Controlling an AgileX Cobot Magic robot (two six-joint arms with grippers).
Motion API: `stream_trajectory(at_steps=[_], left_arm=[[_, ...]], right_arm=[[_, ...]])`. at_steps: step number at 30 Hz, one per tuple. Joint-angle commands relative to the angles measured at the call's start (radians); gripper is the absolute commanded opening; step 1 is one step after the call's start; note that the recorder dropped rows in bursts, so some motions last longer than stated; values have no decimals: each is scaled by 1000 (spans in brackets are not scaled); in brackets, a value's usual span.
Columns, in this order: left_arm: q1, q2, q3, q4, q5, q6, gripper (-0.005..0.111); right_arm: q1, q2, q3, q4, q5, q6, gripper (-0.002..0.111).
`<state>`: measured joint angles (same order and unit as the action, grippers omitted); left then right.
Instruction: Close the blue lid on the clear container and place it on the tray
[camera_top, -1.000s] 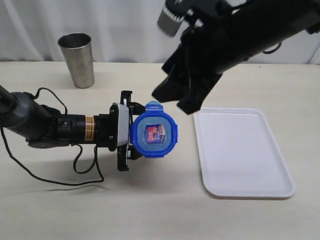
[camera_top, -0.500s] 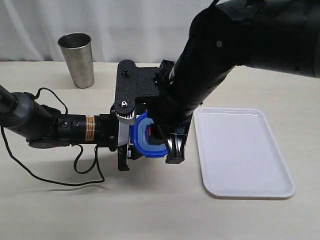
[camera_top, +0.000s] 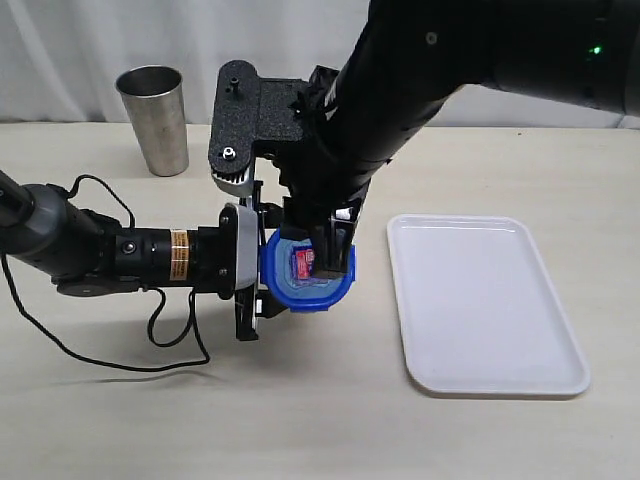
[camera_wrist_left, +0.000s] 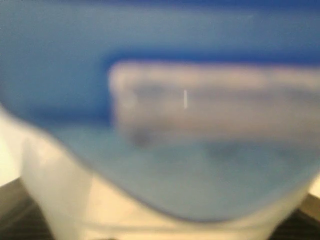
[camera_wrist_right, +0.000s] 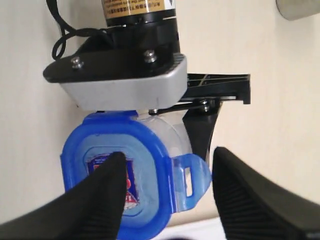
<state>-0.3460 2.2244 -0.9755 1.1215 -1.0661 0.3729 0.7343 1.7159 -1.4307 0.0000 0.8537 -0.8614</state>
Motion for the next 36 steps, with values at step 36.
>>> stream_trajectory(at_steps=[36], left_arm=[[1,-10,-7,17,-96,-85,0]], right_arm=[[0,201,6,-49,89,55,20]])
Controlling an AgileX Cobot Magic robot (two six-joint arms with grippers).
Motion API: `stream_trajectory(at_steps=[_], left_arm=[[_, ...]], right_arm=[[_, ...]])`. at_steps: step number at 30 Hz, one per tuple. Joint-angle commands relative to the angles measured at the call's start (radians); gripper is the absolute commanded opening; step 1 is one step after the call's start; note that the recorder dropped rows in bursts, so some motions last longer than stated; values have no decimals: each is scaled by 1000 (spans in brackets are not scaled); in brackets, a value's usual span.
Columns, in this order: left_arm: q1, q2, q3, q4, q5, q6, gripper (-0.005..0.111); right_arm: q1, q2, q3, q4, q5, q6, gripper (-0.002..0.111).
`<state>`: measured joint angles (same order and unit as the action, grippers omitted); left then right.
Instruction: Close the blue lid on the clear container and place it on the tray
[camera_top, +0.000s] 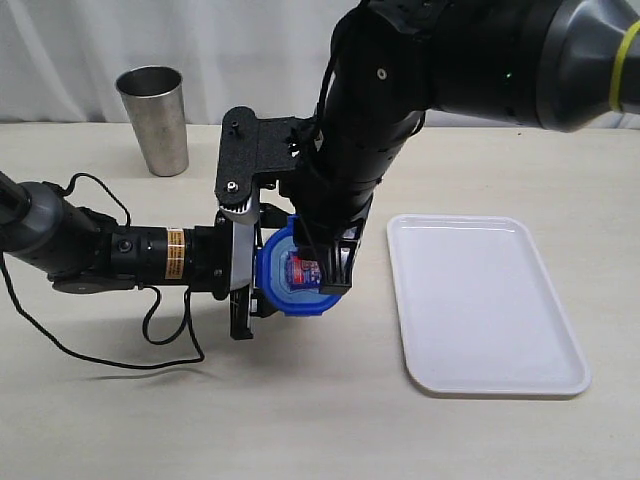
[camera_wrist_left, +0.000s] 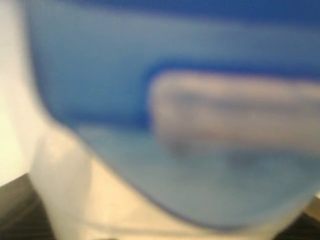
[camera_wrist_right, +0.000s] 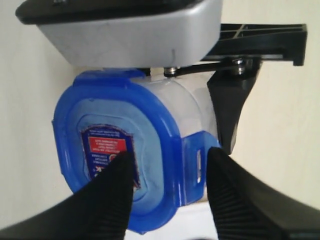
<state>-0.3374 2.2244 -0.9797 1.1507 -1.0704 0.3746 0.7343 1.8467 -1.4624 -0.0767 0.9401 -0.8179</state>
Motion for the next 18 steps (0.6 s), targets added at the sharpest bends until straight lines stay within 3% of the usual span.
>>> stream_trajectory(at_steps=[1,4,9,13,18], left_arm=[[-7,-10,-3,-12,-91,-89,0],[-7,-10,-3,-12,-93,-89,0],[-7,-10,-3,-12,-93,-89,0],[-7,-10,-3,-12,-93,-91,0],[-7,-10,-3,-16,-93,-118,0]], right_arm=[[0,76,43,28,-1,11,20],[0,80,58,19,-8,11,18],[0,80,56,17,-9,11,4],[0,54,56,0,-35,31,8],[-4,-37,56,-53,-91,156,22]])
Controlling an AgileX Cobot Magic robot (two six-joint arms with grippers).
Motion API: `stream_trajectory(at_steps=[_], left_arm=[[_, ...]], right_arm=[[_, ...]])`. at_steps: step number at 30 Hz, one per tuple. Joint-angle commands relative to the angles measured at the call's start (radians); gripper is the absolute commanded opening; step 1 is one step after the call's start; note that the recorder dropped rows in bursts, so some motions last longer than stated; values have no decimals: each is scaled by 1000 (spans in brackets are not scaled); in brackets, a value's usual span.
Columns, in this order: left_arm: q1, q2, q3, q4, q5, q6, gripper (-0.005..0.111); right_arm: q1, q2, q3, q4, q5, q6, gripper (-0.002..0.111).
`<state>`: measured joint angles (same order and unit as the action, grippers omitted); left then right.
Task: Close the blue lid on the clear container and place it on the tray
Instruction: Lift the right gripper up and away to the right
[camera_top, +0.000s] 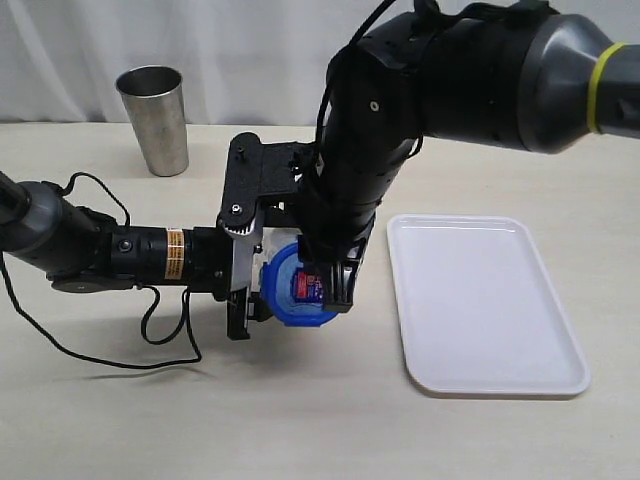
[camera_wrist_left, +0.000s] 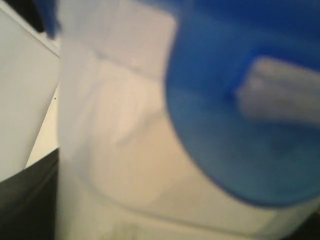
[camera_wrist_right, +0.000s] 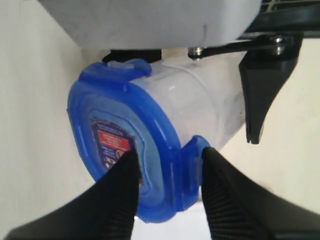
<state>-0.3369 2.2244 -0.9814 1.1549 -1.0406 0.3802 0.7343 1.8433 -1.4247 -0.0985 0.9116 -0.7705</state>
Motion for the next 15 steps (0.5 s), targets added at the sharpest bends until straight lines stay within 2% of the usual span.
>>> stream_trajectory(at_steps=[1,5,8,10,12,14,15], left_arm=[[-8,-10,-1,-25,-123,-131,0],[-8,-10,-1,-41,-123,-168,0],[-8,-10,-1,-50,-123,-221,0],[-8,-10,-1,-67,-123,-291,0],[-8,-10,-1,-114,-126,-458,0],[-8,-17,-6,-176,-117,-696,0],[-8,-34,-17,-147,-84,-774,0]], right_arm=[[-4,-55,19,-47,-70,139,26],[-4,-143,19,-106,-72,255,38],[-4,-233,19,-107,-70,324,40],[-4,-312,19,-98,-68,396,40],[-4,-381,19,-98,-34,501,39],[-4,-475,62,-90,-5,578,26],[-2,-519,95,-74,-4,578,17]])
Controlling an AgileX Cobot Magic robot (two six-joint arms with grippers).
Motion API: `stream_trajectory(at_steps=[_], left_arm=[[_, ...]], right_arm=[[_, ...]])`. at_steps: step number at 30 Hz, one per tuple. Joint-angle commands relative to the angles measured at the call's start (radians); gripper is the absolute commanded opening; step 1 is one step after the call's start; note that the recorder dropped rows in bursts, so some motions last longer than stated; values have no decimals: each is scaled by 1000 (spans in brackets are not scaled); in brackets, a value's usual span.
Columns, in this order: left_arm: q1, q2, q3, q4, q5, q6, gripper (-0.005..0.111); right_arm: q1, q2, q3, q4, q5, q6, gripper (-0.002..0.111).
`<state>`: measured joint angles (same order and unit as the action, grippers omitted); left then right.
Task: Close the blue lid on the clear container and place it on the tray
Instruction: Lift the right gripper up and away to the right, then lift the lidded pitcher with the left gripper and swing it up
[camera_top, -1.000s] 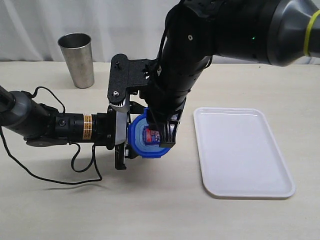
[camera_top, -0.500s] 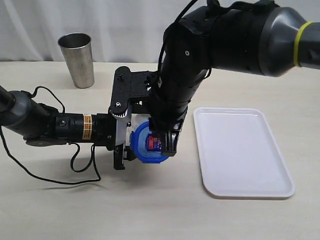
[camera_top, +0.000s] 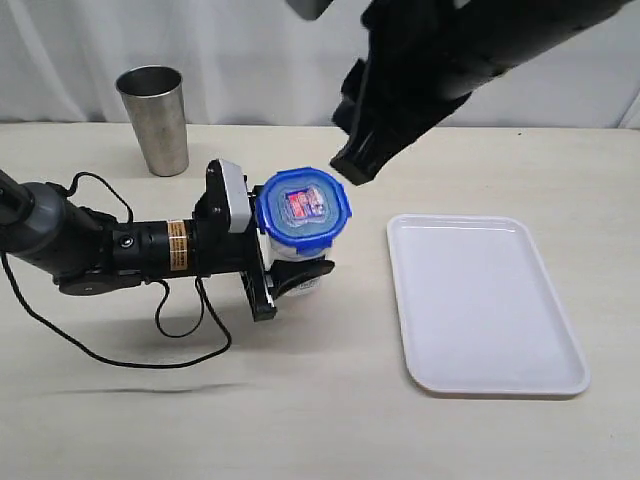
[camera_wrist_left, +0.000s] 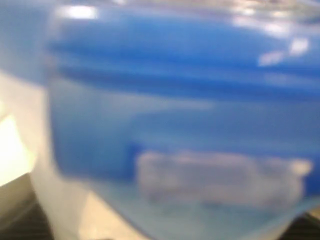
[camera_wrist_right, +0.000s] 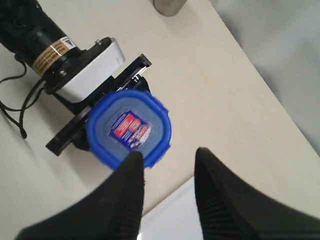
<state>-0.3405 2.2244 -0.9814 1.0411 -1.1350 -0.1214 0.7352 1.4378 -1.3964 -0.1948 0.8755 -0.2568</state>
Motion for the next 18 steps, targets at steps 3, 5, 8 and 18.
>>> stream_trajectory(at_steps=[3,5,8,18], left_arm=[[-4,-77,-82,199,99,-534,0],[-4,-93,-128,366,126,-696,0],[-16,-115,-189,582,221,-924,0],[-136,-155,-312,703,526,-1120,0]], right_arm=[[-1,-272,209,62,-48,105,5],[-1,-381,328,122,-181,120,5],[-1,-509,485,185,-338,120,5],[-1,-774,862,188,-736,145,5]])
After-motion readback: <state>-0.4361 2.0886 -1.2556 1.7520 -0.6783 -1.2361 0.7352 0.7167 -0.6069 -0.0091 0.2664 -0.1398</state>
